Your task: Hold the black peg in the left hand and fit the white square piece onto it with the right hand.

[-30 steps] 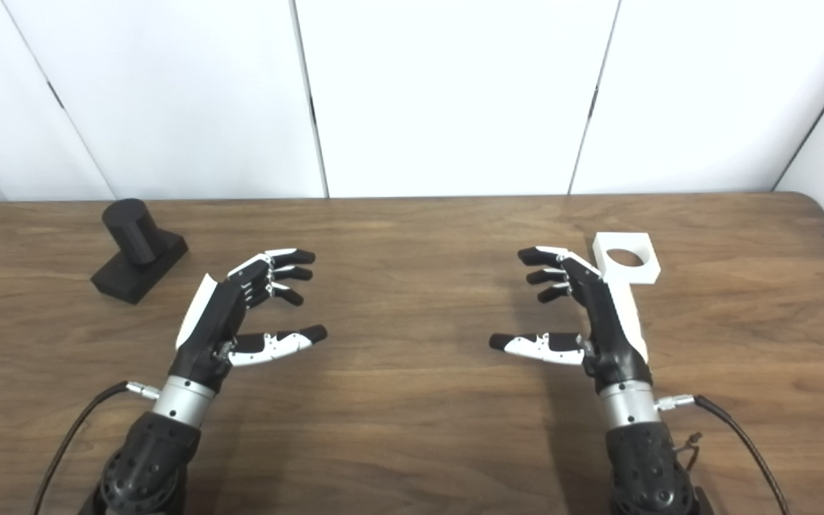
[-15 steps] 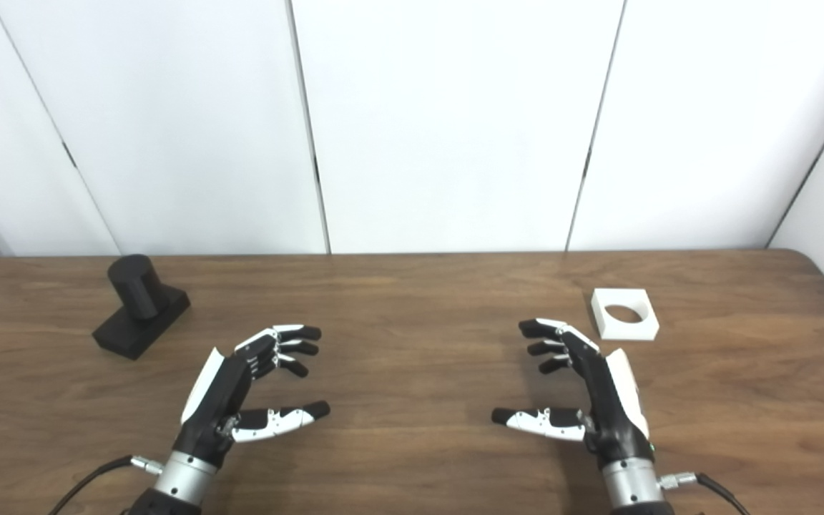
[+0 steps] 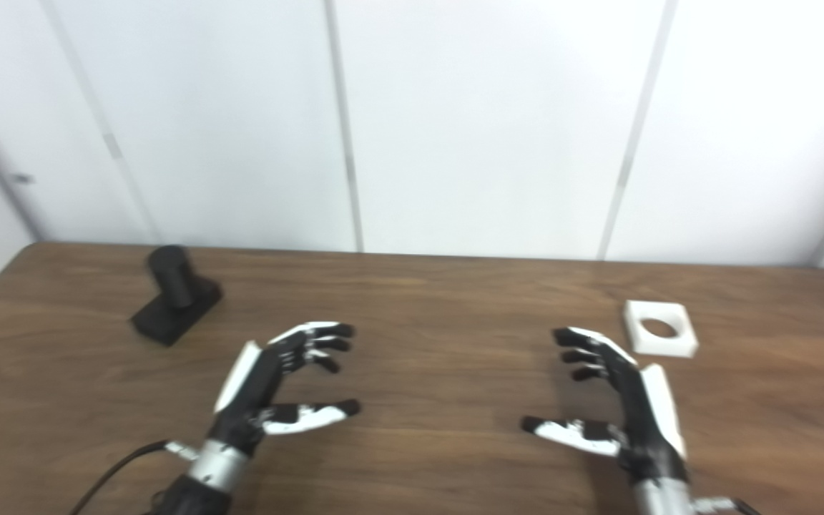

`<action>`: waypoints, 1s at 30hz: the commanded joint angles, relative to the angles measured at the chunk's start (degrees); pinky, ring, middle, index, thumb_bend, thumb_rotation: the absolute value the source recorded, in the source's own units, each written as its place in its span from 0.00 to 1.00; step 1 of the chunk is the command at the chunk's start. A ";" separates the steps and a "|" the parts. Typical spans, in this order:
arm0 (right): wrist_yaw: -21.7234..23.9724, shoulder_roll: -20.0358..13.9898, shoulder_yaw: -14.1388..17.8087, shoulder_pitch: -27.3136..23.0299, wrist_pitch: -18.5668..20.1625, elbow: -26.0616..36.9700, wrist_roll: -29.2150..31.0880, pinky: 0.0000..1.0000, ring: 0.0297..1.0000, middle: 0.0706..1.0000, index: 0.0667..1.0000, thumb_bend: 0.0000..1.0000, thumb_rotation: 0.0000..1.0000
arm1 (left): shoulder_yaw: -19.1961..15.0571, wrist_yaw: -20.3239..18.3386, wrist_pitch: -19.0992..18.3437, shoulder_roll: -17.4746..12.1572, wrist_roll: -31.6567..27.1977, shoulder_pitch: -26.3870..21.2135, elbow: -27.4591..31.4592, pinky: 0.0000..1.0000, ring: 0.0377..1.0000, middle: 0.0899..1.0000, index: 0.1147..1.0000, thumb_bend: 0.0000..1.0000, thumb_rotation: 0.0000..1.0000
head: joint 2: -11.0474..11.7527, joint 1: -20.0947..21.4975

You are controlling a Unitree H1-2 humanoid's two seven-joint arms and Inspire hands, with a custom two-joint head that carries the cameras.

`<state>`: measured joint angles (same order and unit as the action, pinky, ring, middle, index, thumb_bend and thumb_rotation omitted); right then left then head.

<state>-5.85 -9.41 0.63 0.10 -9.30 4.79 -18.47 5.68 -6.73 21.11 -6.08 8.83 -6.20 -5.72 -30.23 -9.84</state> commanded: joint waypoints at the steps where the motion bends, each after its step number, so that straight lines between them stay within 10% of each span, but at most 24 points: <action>1: 0.36 -1.68 1.01 -1.35 -2.81 0.62 1.83 0.57 0.66 0.71 0.69 0.66 0.00 | 0.46 1.00 1.33 0.88 0.58 -2.07 0.53 0.58 0.71 0.76 0.66 0.70 0.00 | 0.21 -3.64; 10: 2.99 -3.41 2.96 -1.04 0.47 3.22 5.90 0.58 0.68 0.72 0.70 0.64 0.00 | 2.30 2.50 -0.03 4.00 4.13 -3.22 -1.94 0.56 0.71 0.76 0.67 0.71 0.00 | 2.03 -14.53; 30: 3.29 -3.75 3.53 -1.36 -1.08 2.32 6.15 0.52 0.64 0.69 0.67 0.61 0.00 | 2.26 4.66 -1.94 4.22 5.42 -3.93 -0.43 0.54 0.68 0.72 0.65 0.71 0.00 | 2.23 -13.79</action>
<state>-2.34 -12.65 3.69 0.23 -8.70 5.33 -12.87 8.26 -1.86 19.53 -1.68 15.56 -8.90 -8.97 -27.95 -23.64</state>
